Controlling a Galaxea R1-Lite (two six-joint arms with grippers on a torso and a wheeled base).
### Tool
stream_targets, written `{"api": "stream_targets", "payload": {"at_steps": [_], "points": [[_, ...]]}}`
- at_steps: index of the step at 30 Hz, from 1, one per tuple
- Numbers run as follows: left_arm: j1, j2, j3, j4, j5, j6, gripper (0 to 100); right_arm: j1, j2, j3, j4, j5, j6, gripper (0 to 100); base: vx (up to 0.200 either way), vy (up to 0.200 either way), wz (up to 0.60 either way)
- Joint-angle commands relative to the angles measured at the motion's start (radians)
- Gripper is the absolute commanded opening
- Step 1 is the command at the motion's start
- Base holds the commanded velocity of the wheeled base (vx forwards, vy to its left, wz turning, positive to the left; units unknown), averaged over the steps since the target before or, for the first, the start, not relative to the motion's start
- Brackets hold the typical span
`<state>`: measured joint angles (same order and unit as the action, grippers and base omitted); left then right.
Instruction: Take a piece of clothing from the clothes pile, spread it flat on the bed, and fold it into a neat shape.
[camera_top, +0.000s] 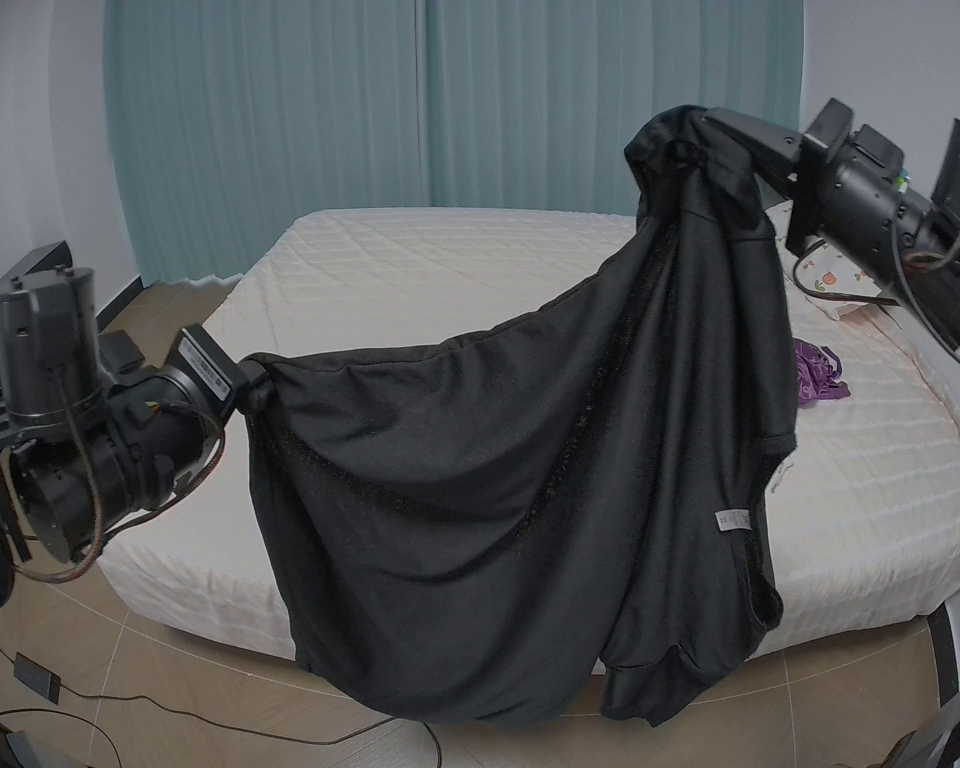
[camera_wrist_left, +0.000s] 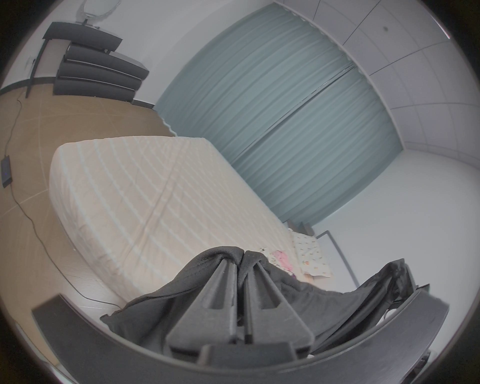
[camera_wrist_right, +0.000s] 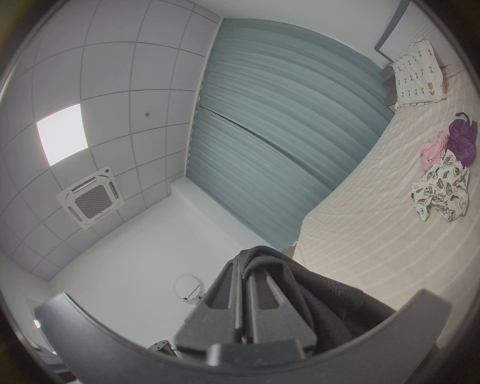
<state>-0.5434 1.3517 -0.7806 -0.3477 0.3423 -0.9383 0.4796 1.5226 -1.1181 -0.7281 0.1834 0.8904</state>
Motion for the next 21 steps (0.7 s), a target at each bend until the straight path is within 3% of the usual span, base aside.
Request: {"api": "stream_targets", "payload": {"at_steps": [1, 7, 9, 11, 21], "points": [[0.059, 0.181, -0.029, -0.024, -0.003, -0.004, 0, -0.038, 0.219, -0.097, 0.004, 0.004, -0.018, 0, 0.0, 0.0, 0.0], [0.077, 0.254, -0.04, -0.079, -0.031, -0.008, 0, -0.059, 0.272, -0.104, -0.025, -0.001, -0.028, 0, 0.0, 0.0, 0.0], [0.077, 0.254, -0.04, -0.079, -0.031, -0.008, 0, -0.059, 0.272, -0.104, -0.025, -0.001, -0.028, 0, 0.2, 0.0, 0.0], [0.112, 0.297, -0.094, -0.093, -0.086, -0.008, 0, -0.07, 0.3, -0.104, -0.067, -0.001, -0.03, 0, 0.2, 0.0, 0.0], [0.138, 0.446, -0.206, -0.091, -0.102, -0.005, 0, -0.102, 0.377, -0.103, -0.071, -0.004, -0.031, 0, 0.2, 0.0, 0.0]]}}
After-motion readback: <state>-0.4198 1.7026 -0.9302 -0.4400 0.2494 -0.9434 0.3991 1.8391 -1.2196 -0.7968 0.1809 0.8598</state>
